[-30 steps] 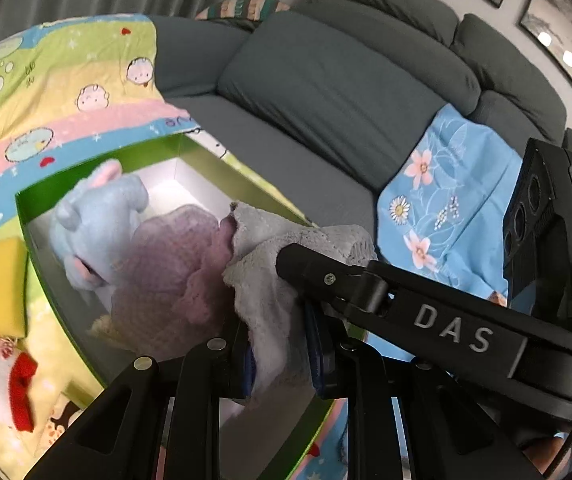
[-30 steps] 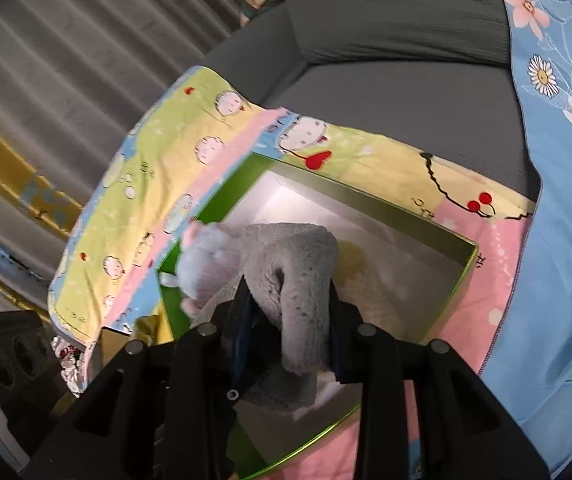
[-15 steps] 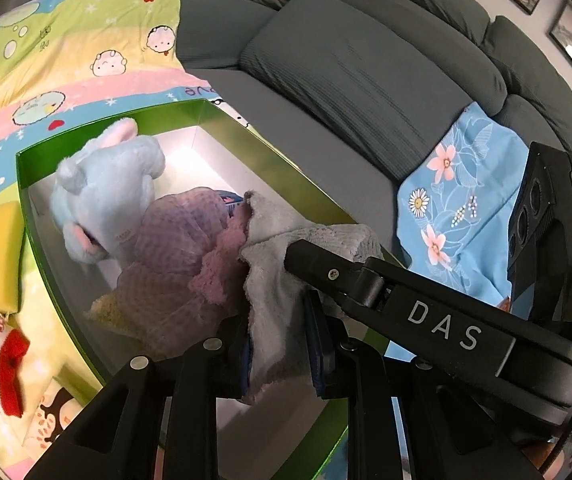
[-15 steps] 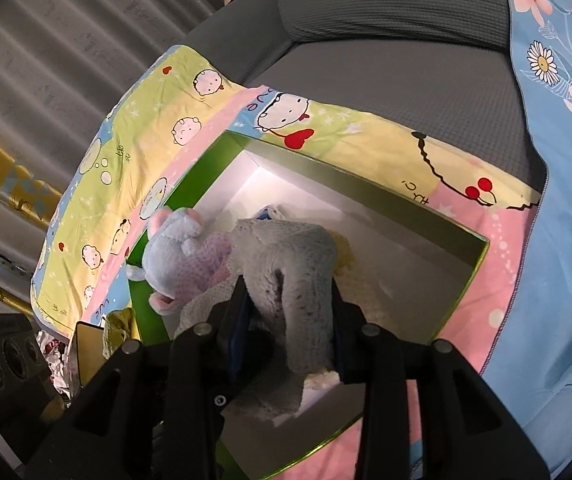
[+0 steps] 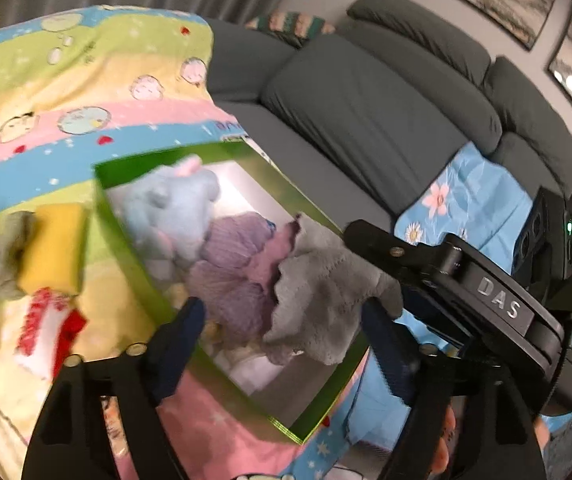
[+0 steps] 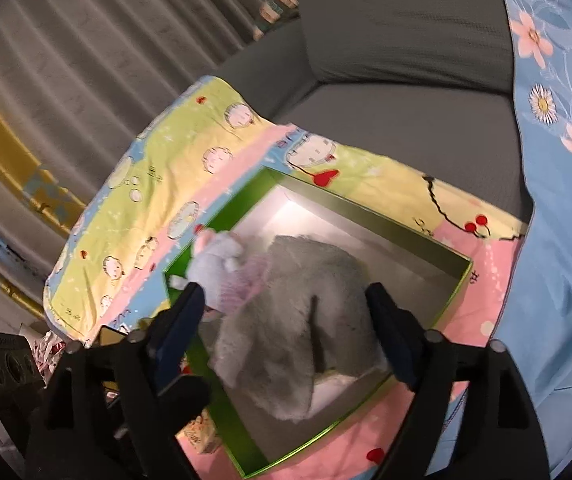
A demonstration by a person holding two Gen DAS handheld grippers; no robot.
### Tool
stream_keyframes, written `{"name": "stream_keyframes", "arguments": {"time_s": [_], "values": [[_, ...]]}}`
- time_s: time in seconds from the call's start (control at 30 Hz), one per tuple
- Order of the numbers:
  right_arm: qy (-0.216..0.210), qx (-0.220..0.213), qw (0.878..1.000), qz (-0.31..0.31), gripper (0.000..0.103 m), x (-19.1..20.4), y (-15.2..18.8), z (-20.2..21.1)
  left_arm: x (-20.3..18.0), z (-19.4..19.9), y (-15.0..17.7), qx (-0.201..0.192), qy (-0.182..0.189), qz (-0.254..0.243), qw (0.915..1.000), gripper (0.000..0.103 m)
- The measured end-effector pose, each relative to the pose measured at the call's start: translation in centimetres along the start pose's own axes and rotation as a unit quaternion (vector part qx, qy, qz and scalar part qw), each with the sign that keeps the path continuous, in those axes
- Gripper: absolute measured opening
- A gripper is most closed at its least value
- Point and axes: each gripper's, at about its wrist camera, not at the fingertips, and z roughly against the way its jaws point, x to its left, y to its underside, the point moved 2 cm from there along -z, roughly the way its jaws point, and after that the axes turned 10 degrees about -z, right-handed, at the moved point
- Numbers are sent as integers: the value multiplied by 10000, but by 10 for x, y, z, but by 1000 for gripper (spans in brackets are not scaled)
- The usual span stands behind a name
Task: Organize soft objects
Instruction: 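Lower the grey cloth into the box and open the right tool, then move the right tool to the white tree-print tissue pack and close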
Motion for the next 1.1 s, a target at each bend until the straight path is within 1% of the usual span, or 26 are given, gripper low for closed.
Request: {"name": "stream_keyframes", "arguments": {"time_s": [0.03,0.17,0.23,0.27,0.43,0.5,0.63,0.7,0.77,0.87,1.0,1.1], "values": [[-59,-62,10000,31,92,3,1,4,4,6,1,-53,-21,55,10000,88],[-221,-207,9994,142,96,13,6,18,21,32,8,-191,-155,251,9994,90],[-304,-214,9990,255,99,19,11,23,31,47,15,-262,-312,359,9985,97],[-334,-209,9987,308,100,21,13,25,37,55,19,-316,-390,411,9979,98],[-436,-128,9973,575,102,38,29,28,64,86,42,-398,-774,696,9938,99],[-414,-73,9966,710,102,45,38,27,77,98,55,-427,-1020,845,9903,99],[-266,43,9935,1109,102,60,57,22,98,117,79,-504,-1317,1123,9836,99],[-189,112,9917,1266,102,67,66,17,105,123,90,-501,-1431,1243,9806,99],[-181,212,9895,1417,102,73,74,12,114,127,103,-440,-1669,1369,9754,99],[-265,420,9854,1629,102,84,88,4,123,130,121,-368,-1970,1495,9682,99],[-359,691,9798,1843,101,94,104,-8,132,133,139,-336,-2140,1676,9618,99],[-502,992,9722,2059,100,102,118,-22,138,133,153,-336,-2258,1810,9566,99]]}}
